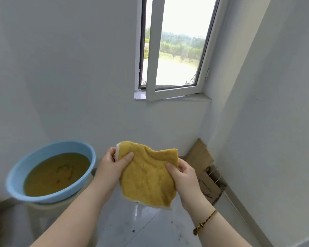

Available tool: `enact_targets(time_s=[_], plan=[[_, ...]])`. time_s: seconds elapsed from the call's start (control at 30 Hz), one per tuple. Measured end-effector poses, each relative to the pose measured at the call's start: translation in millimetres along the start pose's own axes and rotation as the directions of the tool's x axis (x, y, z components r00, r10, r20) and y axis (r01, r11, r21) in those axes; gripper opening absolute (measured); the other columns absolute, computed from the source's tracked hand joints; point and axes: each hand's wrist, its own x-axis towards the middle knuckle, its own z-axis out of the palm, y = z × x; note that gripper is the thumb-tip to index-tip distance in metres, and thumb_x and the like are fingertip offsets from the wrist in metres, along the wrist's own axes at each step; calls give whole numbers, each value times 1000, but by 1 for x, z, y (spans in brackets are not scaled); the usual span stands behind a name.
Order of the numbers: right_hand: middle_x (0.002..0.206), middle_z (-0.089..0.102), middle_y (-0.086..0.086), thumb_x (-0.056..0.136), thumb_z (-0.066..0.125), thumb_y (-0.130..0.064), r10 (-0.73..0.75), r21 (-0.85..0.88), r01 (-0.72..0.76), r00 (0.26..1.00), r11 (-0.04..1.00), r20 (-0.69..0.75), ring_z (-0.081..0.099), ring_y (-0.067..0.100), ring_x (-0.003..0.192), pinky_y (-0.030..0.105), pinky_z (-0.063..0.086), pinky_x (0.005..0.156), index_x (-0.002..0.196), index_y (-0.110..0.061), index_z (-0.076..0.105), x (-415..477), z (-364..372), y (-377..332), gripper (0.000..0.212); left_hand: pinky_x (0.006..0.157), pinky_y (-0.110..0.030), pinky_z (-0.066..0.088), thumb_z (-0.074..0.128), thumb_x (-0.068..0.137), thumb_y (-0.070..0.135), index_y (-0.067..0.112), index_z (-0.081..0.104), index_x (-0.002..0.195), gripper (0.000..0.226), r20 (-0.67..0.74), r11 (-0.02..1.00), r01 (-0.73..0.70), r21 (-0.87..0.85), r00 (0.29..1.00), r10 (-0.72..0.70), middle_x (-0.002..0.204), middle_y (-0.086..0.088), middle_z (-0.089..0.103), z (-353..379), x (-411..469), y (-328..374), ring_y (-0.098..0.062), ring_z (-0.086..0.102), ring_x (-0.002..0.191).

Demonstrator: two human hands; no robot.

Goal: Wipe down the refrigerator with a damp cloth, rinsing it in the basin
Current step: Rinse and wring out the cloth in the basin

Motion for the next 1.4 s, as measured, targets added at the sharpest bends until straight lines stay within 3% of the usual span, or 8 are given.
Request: enact_targets(time_s=[0.23,0.37,0.43,0.63,0.8,0.97,1.3,1.4], plan=[[84,64,0,92,52,-13,118,22,-120,990,993,75,60,16,80,29,51,70,81,-21,63,75,81,20,18,64,-28,47,64,80,15,15,52,103,25,-84,995,100,31,992,-97,95,-2,63,-77,72,-22,-17,60,85],[84,62,0,92,51,-13,183,-24,-182,976,983,119,58,14,78,27,50,67,81,-21,63,133,127,45,18,77,-38,52,65,79,11,16,51,106,30,-126,984,177,4,976,-176,102,-6,64,-121,125,-50,-24,61,94],[86,62,-1,92,52,-14,208,-47,-203,965,978,161,57,13,80,27,49,69,82,-21,63,165,154,57,17,76,-39,52,65,80,8,17,51,106,31,-173,979,201,-7,964,-200,104,-6,64,-143,155,-62,-25,61,95],[87,61,-3,91,54,-17,325,-141,-294,892,945,316,57,13,82,26,49,70,83,-24,61,262,246,99,13,68,-32,48,62,81,4,12,48,116,38,-376,946,302,-115,868,-323,104,-7,62,-204,234,-91,-19,59,88],[97,62,0,89,55,-13,452,-271,-368,791,890,411,58,19,94,34,50,82,98,-21,58,306,308,146,12,82,-37,45,60,83,6,11,42,129,50,-454,912,380,-155,793,-407,98,-2,57,-256,277,-121,-23,54,95],[92,55,-6,91,50,-7,580,-382,-455,742,804,337,52,21,98,36,46,88,106,-19,53,339,356,214,20,94,-44,41,61,83,6,12,38,135,57,-479,854,501,-139,721,-501,130,-12,50,-292,318,-180,-31,48,116],[127,50,1,92,52,-23,672,-602,-441,705,666,226,48,19,117,34,40,101,133,-14,41,368,445,337,43,100,-47,36,61,82,6,14,34,137,61,-595,736,674,-67,565,-572,139,-11,41,-367,375,-288,-32,40,126],[122,52,1,91,54,-28,672,-655,-417,715,631,192,49,17,113,30,41,98,132,-11,42,365,468,361,46,102,-45,35,64,81,11,13,32,138,65,-605,684,728,-53,521,-602,140,-10,39,-386,381,-312,-32,38,127]])
